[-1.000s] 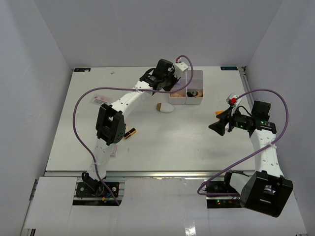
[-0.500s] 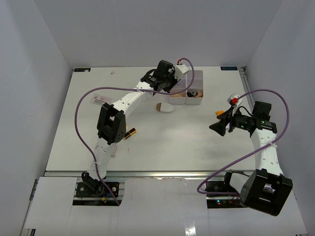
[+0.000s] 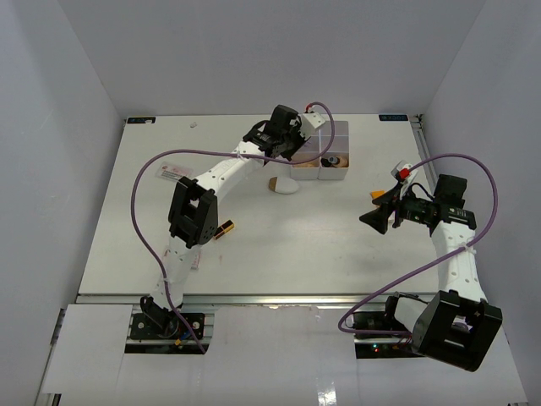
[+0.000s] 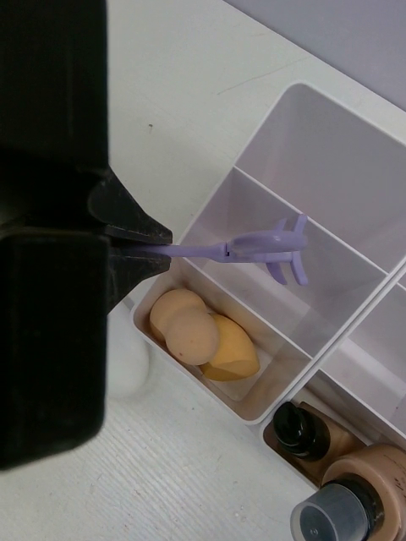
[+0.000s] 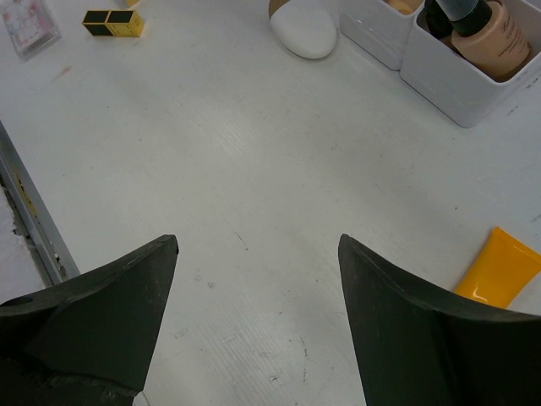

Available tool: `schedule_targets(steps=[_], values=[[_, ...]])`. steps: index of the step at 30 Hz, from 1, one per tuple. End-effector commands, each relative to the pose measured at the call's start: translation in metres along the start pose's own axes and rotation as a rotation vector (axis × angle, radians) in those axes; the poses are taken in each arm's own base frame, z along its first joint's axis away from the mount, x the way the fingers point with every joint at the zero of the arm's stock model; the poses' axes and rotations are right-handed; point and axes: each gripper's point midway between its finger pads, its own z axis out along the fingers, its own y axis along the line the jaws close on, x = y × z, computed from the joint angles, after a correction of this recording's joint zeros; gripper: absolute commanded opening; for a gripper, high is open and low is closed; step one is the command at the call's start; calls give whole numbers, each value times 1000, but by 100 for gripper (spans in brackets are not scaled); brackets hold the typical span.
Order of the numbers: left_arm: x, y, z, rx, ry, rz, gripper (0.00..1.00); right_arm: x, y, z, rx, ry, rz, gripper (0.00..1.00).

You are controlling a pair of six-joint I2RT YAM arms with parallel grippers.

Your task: Organize the makeup

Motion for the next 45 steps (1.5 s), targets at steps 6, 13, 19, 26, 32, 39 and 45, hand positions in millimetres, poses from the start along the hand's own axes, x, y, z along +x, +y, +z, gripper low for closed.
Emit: schedule_targets(steps=[6, 13, 19, 26, 32, 39, 45], values=[[-22, 7, -8, -9, -58, 52, 10, -3, 3, 0, -25, -21, -5, 83], [-20, 2, -7, 24, -66, 116, 11, -3, 3, 1, -29, -24, -7, 83], [-16, -1, -5, 42, -62, 179, 12, -2, 3, 1, -30, -23, -5, 83], [-16, 0, -4, 39, -68, 211, 21, -1, 3, 1, -33, -23, -1, 83], [-14, 4, -2, 17, -62, 210, 29, -2, 4, 1, -34, -25, -3, 83], [-20, 5, -3, 6, -80, 189, 34, -2, 4, 1, -35, -26, -4, 83], [-54, 11, -23, -24, -161, 131, 39, -2, 5, 1, -41, -29, -11, 83]])
